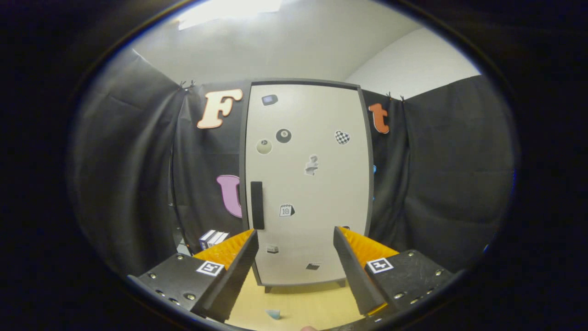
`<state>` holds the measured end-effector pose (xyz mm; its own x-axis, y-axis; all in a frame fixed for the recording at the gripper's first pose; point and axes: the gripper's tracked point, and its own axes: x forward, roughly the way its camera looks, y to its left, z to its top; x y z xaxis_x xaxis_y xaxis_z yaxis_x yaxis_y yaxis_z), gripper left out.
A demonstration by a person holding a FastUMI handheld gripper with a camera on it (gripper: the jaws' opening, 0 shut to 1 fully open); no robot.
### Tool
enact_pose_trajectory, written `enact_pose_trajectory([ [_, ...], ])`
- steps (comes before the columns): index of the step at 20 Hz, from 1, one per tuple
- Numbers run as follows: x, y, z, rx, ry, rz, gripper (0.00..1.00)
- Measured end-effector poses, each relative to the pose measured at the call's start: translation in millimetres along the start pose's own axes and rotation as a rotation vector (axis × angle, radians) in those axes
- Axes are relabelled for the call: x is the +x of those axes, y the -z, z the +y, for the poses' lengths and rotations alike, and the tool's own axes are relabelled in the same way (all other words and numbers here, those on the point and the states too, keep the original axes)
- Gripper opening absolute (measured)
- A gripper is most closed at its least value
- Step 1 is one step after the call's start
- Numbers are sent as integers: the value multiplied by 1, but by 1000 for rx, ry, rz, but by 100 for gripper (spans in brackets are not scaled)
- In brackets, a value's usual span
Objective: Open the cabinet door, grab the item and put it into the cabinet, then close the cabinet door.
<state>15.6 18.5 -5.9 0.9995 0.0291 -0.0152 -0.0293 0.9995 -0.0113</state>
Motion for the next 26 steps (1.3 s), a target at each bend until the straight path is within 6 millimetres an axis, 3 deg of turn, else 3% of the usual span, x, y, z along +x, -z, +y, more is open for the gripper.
enact_pose_trajectory([
  [7,12,-1,-2,1,5,0,97],
  [11,32,-3,1,12,8,-9,97],
  [17,91,0,32,32,-55,5,97],
  [23,159,14,75,26,-113,30,97],
  [26,185,20,87,7,-121,38,97],
])
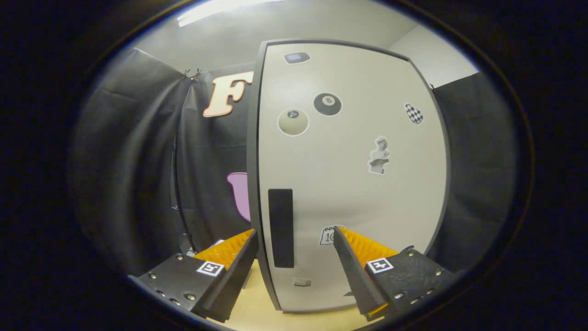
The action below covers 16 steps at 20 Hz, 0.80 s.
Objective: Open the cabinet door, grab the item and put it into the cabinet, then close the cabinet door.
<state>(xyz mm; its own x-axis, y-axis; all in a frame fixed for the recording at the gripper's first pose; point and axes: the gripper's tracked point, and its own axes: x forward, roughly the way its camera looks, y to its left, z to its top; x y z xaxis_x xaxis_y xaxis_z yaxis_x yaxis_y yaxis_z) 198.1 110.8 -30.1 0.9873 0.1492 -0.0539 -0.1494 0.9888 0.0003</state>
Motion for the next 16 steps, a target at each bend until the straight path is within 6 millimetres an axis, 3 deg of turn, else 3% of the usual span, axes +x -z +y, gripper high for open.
enact_pose_trajectory([
  [5,29,7,8,5,-5,9,96],
  [9,41,15,12,8,-2,28,70],
  [13,46,17,14,14,-2,32,34],
  [16,47,23,16,52,-9,63,31],
])
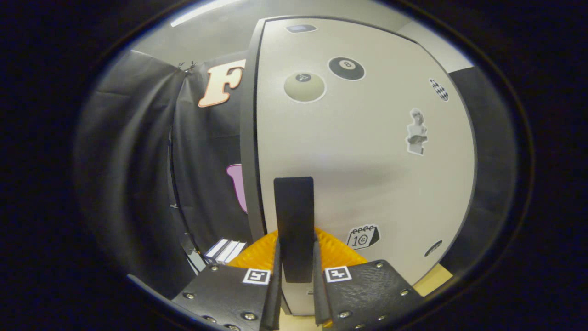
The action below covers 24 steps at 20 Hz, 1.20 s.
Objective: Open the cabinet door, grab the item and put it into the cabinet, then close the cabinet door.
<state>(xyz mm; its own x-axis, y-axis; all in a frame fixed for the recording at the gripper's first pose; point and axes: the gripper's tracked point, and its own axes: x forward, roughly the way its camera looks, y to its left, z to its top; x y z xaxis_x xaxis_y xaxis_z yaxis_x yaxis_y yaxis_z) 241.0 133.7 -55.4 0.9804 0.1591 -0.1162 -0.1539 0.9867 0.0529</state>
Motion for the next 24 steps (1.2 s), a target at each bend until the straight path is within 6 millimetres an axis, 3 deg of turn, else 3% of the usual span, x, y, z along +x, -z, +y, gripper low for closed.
enact_pose_trajectory([
  [5,2,1,-2,28,13,1,29],
  [6,-6,0,-1,32,11,-4,17],
  [11,-27,-1,-6,22,24,-15,17],
  [13,-51,-7,-3,25,36,-19,17],
  [24,-180,-8,-76,22,118,-9,16],
])
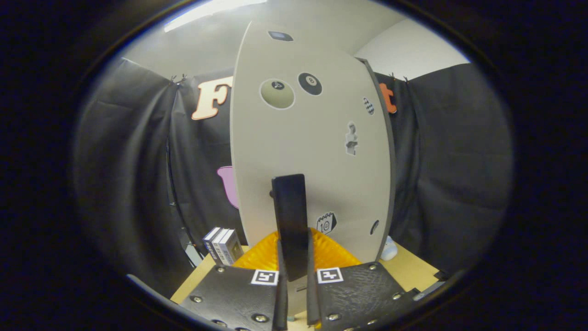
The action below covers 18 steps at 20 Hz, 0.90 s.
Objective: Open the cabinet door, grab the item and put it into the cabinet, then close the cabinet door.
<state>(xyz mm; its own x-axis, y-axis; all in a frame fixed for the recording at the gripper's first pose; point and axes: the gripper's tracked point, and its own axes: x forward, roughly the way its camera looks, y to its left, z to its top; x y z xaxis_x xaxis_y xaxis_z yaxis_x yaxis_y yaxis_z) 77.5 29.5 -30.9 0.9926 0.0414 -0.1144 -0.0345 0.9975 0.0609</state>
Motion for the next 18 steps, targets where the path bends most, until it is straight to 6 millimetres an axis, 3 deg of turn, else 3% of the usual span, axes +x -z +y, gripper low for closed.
enact_pose_trajectory([
  [6,-44,-7,-56,-6,106,-4,16],
  [12,-80,-12,-130,-16,225,-9,15],
  [18,-96,-23,-197,-5,232,-22,15],
])
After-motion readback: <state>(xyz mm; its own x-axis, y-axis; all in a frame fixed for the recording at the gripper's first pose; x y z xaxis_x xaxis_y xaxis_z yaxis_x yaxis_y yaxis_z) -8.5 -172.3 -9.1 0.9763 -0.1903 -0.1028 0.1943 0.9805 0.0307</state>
